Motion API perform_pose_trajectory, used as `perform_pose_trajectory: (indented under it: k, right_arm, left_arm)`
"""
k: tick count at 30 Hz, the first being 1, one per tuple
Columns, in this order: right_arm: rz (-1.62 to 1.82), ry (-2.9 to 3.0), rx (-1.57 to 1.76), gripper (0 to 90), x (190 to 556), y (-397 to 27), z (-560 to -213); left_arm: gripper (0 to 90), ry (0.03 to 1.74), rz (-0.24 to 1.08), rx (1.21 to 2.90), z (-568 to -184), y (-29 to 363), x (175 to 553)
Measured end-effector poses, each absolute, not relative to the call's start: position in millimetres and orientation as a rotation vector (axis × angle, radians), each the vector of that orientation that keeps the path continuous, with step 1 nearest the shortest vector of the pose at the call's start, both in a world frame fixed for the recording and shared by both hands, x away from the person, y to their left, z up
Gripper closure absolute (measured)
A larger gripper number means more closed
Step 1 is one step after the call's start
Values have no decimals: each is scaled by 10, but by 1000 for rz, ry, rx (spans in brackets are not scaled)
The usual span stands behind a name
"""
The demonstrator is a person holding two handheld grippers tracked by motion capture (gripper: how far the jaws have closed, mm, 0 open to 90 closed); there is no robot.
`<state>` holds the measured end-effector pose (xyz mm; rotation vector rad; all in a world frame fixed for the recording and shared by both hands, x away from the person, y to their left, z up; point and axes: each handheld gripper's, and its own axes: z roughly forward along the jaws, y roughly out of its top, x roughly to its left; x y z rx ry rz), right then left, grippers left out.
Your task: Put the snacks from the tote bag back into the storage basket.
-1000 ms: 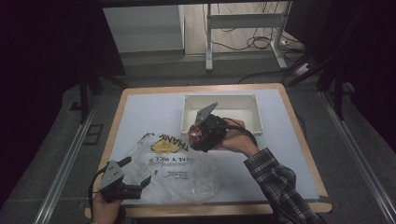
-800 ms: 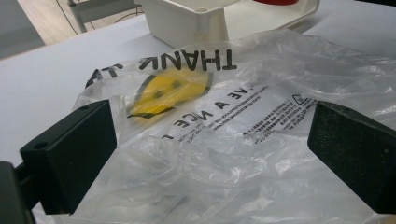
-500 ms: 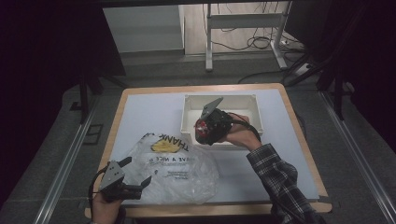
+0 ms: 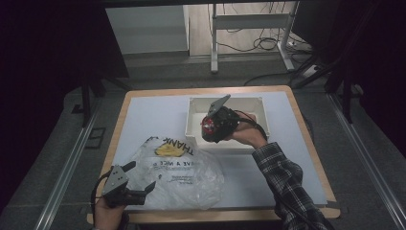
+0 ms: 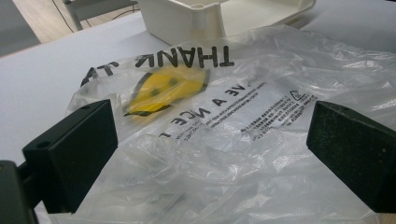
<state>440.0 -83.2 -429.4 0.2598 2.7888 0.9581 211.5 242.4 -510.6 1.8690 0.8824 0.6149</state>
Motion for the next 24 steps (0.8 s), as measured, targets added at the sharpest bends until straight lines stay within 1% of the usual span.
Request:
perform_pose_trajectory:
  k: [24]
  right_arm:
    - [965,2764,210,256,4687,-778,-4384]
  left_arm:
    - [17,891,618,1858,-5104,2434,2112]
